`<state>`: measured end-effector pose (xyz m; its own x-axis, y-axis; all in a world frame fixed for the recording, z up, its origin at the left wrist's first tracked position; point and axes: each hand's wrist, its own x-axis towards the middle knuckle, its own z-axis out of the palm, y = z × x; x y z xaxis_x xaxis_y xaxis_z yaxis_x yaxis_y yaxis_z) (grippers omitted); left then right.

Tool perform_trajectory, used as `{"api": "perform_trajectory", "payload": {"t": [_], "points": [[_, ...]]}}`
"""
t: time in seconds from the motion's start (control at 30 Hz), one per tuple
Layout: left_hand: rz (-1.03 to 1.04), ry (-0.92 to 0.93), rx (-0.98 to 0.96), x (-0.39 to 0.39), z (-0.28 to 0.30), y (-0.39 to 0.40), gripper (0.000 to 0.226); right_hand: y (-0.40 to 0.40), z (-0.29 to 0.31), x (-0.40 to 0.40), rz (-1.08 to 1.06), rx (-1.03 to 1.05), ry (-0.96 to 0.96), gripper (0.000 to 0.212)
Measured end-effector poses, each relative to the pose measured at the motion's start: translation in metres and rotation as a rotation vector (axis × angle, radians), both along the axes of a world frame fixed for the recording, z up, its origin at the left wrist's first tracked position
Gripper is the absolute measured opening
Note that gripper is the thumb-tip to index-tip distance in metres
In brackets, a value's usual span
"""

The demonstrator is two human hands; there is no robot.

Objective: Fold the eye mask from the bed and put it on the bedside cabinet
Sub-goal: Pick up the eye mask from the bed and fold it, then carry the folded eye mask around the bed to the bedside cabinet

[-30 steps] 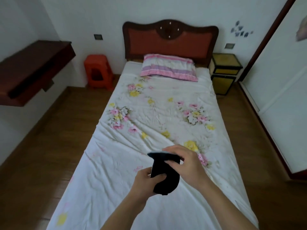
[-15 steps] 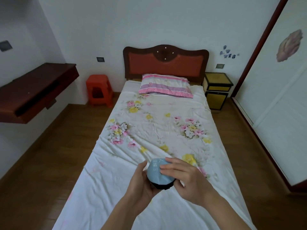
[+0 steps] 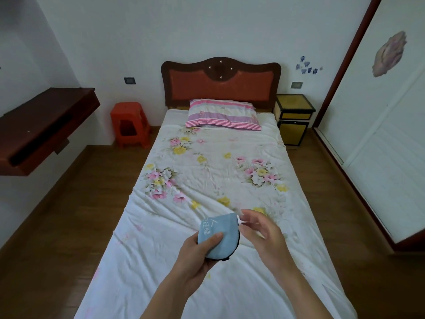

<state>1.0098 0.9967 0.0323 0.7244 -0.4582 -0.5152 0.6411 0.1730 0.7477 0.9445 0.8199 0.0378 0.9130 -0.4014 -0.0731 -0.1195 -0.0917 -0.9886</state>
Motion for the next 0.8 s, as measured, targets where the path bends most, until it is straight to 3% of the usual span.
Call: {"api": "perform_trajectory", "payload": {"t": [0.1, 0.23, 0.53, 0.8], "points": [[-0.003, -0.011, 0.015, -0.005, -0.004, -0.003, 0.043, 0.003, -0.006, -0.011, -0.063, 0.280, 0.190, 0.030], [-0.018, -0.037, 0.034, -0.012, -0.005, -0.012, 0.039, 0.007, -0.009, -0.030, -0.105, 0.475, 0.298, 0.027], [-0.089, -0.113, 0.114, -0.016, -0.007, -0.017, 0.039, 0.007, -0.017, -0.052, -0.290, 0.619, 0.297, 0.009], [-0.401, -0.193, 0.104, -0.016, -0.012, -0.027, 0.031, 0.038, -0.012, -0.098, -0.628, 0.658, 0.219, 0.019]]}}
